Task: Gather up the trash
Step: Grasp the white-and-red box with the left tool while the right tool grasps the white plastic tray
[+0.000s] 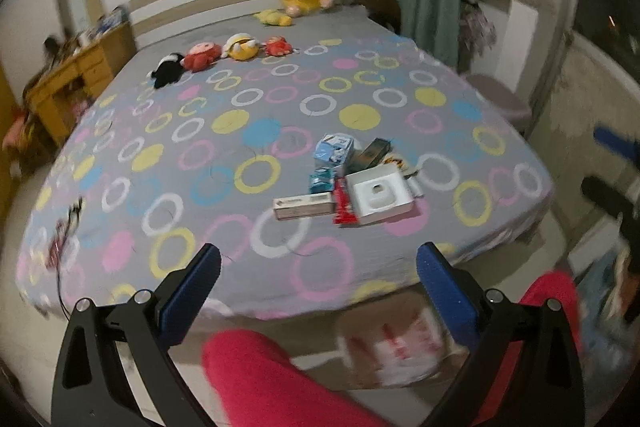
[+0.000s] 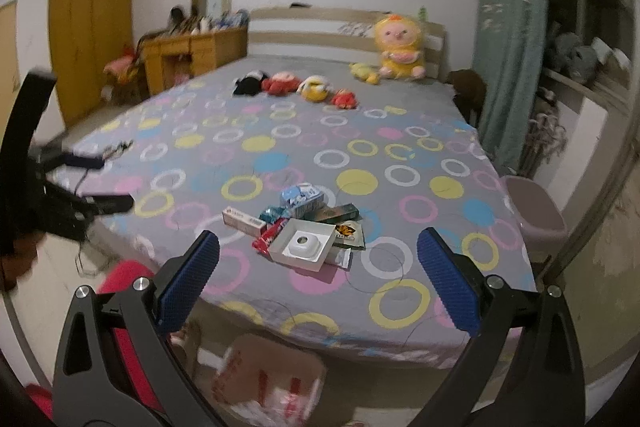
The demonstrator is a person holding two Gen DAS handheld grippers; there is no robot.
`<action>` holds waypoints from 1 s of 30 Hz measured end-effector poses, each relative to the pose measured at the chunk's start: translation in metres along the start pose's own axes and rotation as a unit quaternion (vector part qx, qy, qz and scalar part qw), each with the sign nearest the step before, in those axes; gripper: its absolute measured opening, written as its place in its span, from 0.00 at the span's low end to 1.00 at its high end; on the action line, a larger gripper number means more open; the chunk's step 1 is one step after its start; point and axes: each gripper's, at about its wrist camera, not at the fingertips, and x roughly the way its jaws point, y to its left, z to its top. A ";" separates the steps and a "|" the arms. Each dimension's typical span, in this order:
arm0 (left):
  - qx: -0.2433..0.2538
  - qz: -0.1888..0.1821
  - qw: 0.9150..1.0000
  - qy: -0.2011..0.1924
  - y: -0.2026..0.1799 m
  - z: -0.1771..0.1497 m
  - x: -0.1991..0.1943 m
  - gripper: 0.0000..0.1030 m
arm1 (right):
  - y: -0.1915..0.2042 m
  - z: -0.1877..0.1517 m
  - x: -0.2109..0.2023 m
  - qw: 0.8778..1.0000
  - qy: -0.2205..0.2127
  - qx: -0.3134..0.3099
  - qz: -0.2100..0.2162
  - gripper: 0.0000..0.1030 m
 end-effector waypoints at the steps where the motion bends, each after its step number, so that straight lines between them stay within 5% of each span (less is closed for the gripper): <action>1: 0.012 0.002 1.000 0.008 0.003 0.003 0.005 0.93 | -0.001 0.003 0.006 1.000 0.005 -0.011 0.002 0.94; 8: 0.106 -0.015 0.993 0.047 0.024 0.018 0.052 0.93 | 0.012 0.022 0.052 0.992 0.058 -0.104 0.031 0.94; 14: 0.197 -0.029 0.975 0.095 0.029 0.021 0.108 0.93 | 0.021 0.030 0.103 0.978 0.125 -0.152 0.076 0.94; 30: 0.214 -0.074 0.954 0.195 0.050 0.043 0.249 0.93 | 0.053 0.007 0.238 0.917 0.276 -0.240 0.161 0.94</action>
